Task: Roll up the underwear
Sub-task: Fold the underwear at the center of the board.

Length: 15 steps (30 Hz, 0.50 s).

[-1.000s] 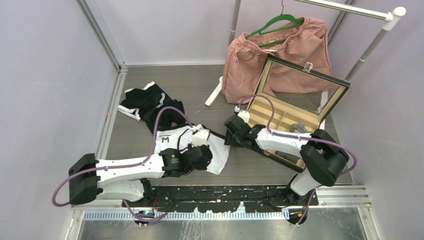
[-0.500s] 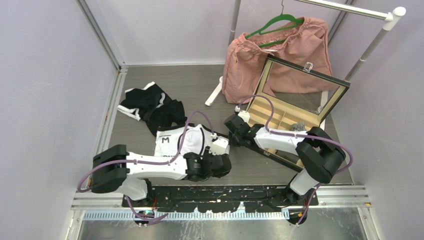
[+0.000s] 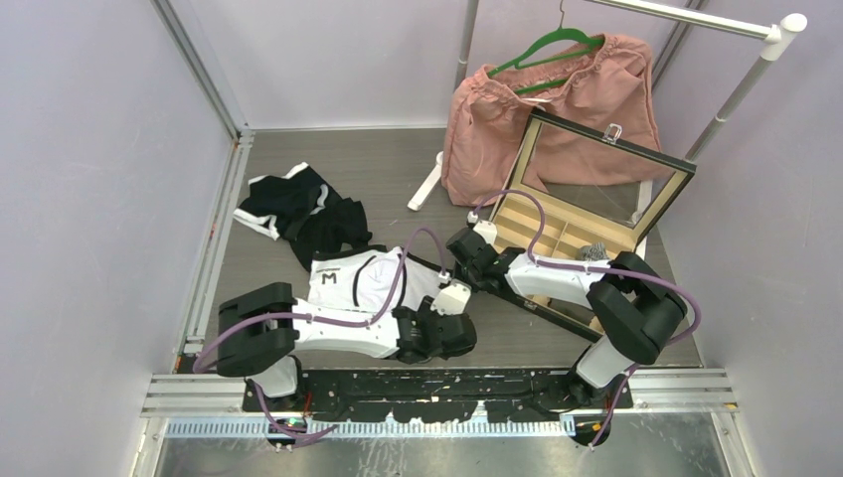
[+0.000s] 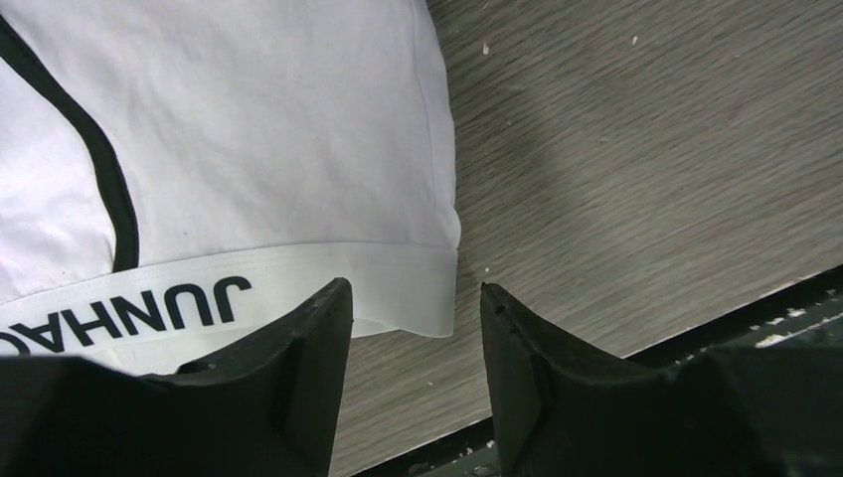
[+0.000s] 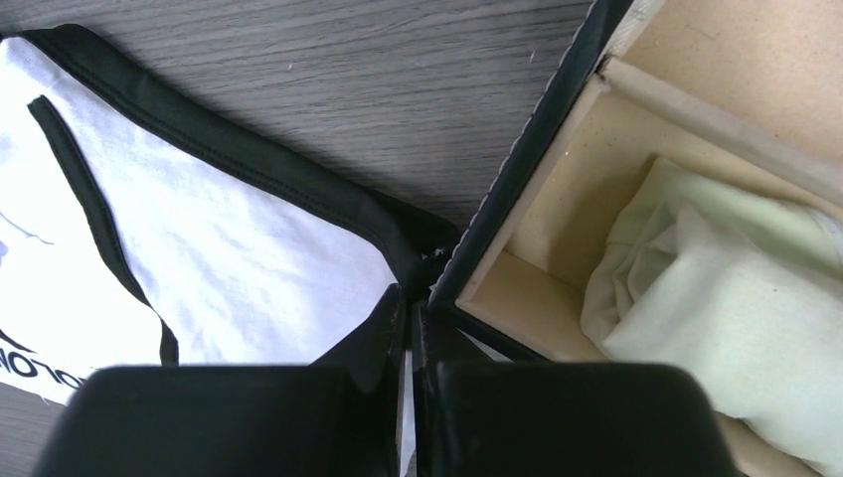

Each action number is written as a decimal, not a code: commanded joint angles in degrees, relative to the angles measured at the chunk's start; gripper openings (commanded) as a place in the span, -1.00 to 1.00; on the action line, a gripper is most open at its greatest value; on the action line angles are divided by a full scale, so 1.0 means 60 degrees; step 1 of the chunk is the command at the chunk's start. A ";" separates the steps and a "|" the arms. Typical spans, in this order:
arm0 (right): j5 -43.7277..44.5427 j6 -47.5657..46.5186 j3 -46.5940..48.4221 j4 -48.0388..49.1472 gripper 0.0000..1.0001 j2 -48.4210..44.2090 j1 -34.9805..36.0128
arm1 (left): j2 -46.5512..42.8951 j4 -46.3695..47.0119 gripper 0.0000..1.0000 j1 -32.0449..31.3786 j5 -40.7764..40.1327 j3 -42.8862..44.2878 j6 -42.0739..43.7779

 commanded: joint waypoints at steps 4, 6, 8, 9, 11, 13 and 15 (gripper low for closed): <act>0.0100 0.0060 -0.0028 0.0272 -0.92 -0.0082 -0.0077 | 0.0469 0.0229 -0.07 -0.0079 -0.0066 0.0446 0.0171; 0.0085 0.0071 -0.0036 0.0273 -0.91 -0.0096 -0.0081 | 0.0600 0.0238 -0.14 -0.0104 -0.0080 0.0483 0.0159; 0.0073 0.0060 -0.0041 0.0273 -0.92 -0.0106 -0.0075 | 0.0701 0.0230 -0.25 -0.0124 -0.0087 0.0522 0.0166; 0.0064 0.0066 -0.0049 0.0265 -0.91 -0.0127 -0.0082 | 0.0733 0.0220 -0.30 -0.0130 -0.0094 0.0541 0.0173; 0.0033 0.0065 -0.0047 0.0244 -0.92 -0.0179 -0.0080 | 0.0760 0.0136 -0.43 -0.0152 -0.0127 0.0585 0.0186; 0.0015 0.0071 -0.0069 0.0204 -0.92 -0.0265 -0.0089 | 0.0700 -0.0057 -0.58 -0.0208 -0.0266 0.0652 0.0188; -0.0010 0.0073 -0.0093 0.0176 -0.92 -0.0424 -0.0075 | 0.0560 -0.0201 -0.74 -0.0257 -0.0329 0.0688 0.0176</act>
